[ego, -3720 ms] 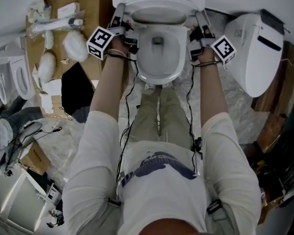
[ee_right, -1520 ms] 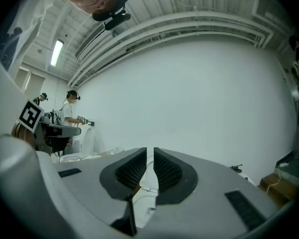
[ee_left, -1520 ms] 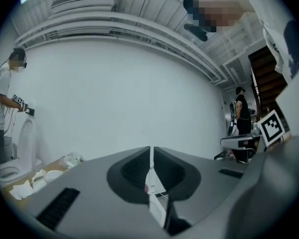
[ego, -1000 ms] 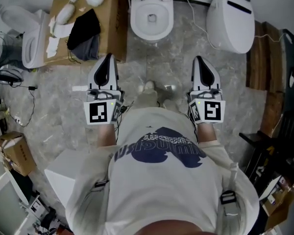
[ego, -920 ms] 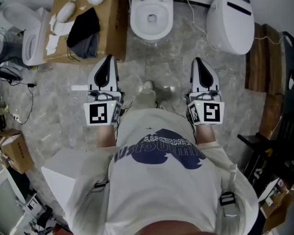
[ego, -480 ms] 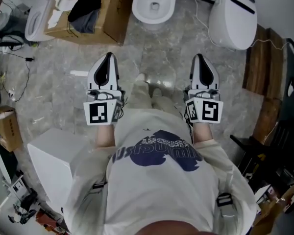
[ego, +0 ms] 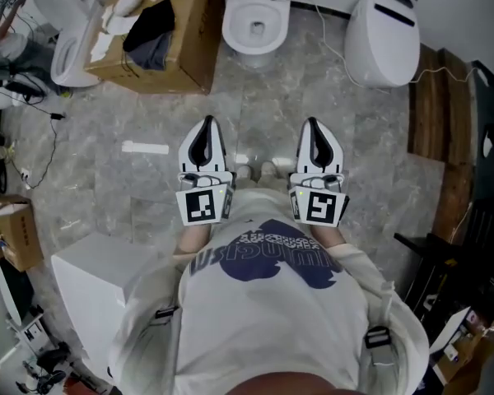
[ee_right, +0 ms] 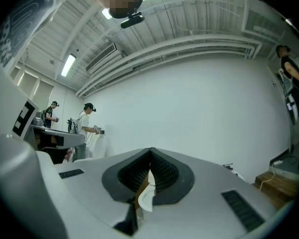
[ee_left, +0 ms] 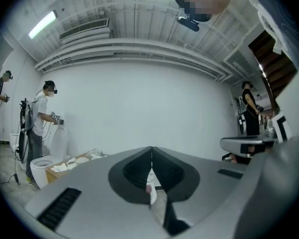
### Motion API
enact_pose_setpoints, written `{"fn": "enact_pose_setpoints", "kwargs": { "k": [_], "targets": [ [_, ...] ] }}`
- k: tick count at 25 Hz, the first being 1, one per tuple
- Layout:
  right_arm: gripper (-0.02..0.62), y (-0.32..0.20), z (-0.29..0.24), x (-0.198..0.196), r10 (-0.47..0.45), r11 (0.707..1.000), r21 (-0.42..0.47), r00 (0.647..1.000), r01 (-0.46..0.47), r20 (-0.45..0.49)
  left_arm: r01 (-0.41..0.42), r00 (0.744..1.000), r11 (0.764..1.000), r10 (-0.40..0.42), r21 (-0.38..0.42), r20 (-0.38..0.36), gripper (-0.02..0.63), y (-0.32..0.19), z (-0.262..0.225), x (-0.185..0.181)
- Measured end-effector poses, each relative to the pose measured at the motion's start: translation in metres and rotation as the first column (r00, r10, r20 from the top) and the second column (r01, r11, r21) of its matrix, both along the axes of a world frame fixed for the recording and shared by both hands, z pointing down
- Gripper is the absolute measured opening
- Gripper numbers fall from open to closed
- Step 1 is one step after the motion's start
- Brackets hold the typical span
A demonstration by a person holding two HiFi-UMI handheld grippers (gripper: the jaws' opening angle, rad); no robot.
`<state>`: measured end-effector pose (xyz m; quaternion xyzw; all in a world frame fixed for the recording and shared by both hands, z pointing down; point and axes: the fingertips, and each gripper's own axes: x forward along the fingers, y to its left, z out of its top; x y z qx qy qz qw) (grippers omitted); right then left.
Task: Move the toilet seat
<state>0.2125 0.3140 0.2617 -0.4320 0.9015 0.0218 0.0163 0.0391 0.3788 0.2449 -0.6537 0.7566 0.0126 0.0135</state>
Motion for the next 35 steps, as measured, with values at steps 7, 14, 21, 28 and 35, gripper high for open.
{"fn": "enact_pose_setpoints", "kwargs": {
  "k": [7,14,21,28,35],
  "targets": [
    [0.009,0.016,0.007,-0.016,0.016,0.999,0.046,1.0,-0.017,0.017,-0.045,0.999,0.999,0.045,-0.002,0.003,0.0,0.008,0.015,0.005],
    [0.011,0.008,-0.008,0.003,0.088,0.993,0.079,0.996,-0.089,0.014,-0.069,0.998,0.996,0.068,0.052,0.012,-0.001,0.007,-0.008,-0.018],
    [0.009,0.01,-0.015,-0.009,0.079,0.992,0.102,0.997,-0.08,0.012,-0.086,0.992,0.994,0.079,0.063,0.097,-0.001,0.005,-0.011,-0.018],
    [0.009,0.014,-0.014,-0.017,0.051,0.994,0.1,0.999,-0.05,-0.003,-0.103,0.991,0.993,0.097,0.064,0.094,-0.001,0.001,-0.01,-0.009],
    [0.009,0.007,-0.018,-0.021,0.059,0.992,0.111,0.998,-0.057,-0.008,-0.104,0.988,0.993,0.098,0.051,0.121,-0.003,-0.006,-0.009,-0.008]
  ]
}}
